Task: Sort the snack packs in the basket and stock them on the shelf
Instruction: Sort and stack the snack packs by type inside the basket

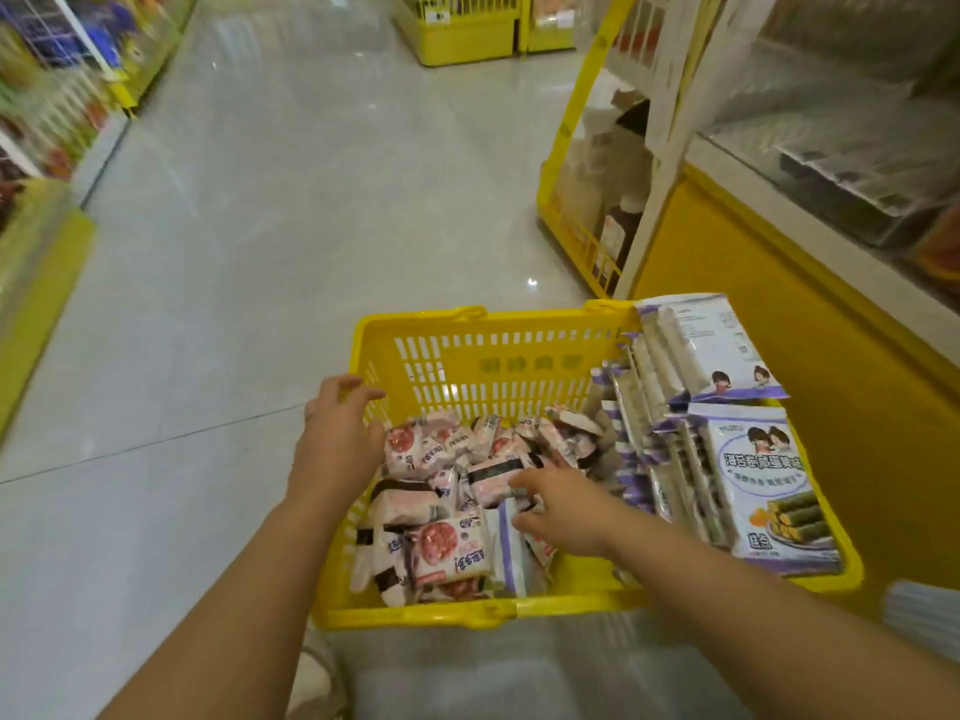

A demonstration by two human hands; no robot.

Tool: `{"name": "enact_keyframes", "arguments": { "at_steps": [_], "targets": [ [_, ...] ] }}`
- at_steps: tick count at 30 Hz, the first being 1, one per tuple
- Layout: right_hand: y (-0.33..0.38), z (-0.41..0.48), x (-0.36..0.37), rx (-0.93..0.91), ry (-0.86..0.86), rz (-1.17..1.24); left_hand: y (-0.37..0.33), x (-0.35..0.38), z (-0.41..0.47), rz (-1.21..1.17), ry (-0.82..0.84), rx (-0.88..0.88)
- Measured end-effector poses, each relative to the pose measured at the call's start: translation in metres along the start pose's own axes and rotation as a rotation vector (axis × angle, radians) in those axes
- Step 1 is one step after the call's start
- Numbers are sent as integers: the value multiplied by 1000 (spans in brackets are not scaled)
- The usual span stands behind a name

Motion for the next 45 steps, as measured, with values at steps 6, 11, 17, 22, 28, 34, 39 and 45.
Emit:
{"name": "enact_keyframes", "arguments": {
  "at_steps": [6,11,17,22,28,34,39,45],
  "targets": [
    [-6,47,36,80,299,232,5,1,0,-206,-60,-15],
    [-13,61,50,93,498,384,3,2,-8,-261,-79,-43],
    [-16,53,47,-3,488,279,-5,8,-20,-278,-103,-94],
    [-11,35,46,-85,480,68,-14,12,-40,-290,-118,-185],
    [-16,8,50,-68,499,160,-25,15,-76,-320,-164,-261],
    [-16,-6,39,-107,457,98,-31,17,-96,-211,-169,-311],
    [-31,-15,-33,-28,327,-18,-58,20,-83,-82,-154,-128],
    [-44,-58,-128,28,-47,105,-103,50,-70,-363,119,21]
  ]
}}
Point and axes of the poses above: each hand's wrist, its own z-axis towards the middle knuckle, its own x-axis out of the palm, y = z × x, the point moved 5 cm from there along z, towards the middle knuckle, and after that the axes turned 2 degrees about -z, right-handed, at the moved point
